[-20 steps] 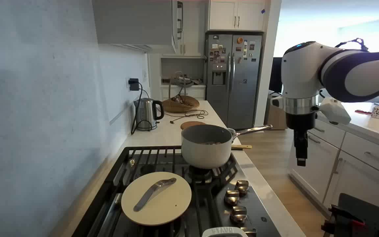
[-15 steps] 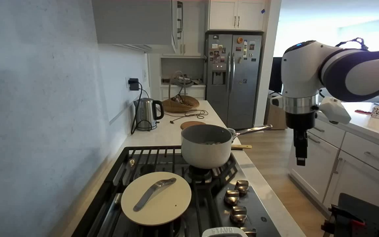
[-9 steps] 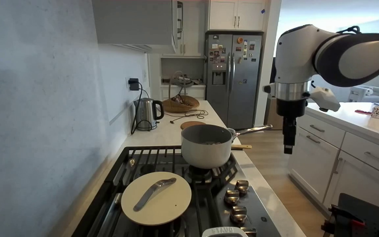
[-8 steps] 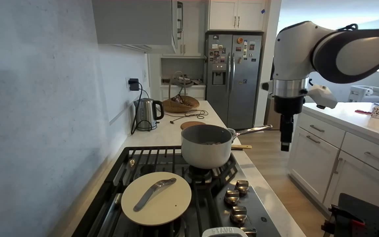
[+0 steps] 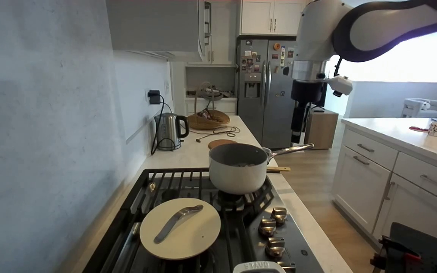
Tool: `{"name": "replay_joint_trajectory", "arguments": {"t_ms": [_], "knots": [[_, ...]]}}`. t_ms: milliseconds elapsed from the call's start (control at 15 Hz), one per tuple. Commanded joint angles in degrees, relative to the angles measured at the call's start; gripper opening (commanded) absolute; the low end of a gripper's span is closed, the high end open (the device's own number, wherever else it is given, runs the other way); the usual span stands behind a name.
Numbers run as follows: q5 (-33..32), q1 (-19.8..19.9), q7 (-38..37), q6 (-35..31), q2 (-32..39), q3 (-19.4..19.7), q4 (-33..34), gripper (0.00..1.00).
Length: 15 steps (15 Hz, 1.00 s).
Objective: Take the brown object from the chopping board and place it in the white pot
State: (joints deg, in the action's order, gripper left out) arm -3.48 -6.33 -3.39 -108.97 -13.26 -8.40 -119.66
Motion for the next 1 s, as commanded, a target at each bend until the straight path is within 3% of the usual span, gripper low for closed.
{"name": "replay_joint_trajectory", "arguments": {"t_ms": [0, 533, 933], "knots": [[0.6, 0.7, -0.9, -1.1, 5.4, 1.1, 7.7, 1.0], [-1.4, 1.7, -5.2, -6.2, 15.5, 2.8, 19.6, 1.0], [-4.5, 1.2, -14.7, -8.2, 24.2, 4.8, 28.5, 1.0]]}}
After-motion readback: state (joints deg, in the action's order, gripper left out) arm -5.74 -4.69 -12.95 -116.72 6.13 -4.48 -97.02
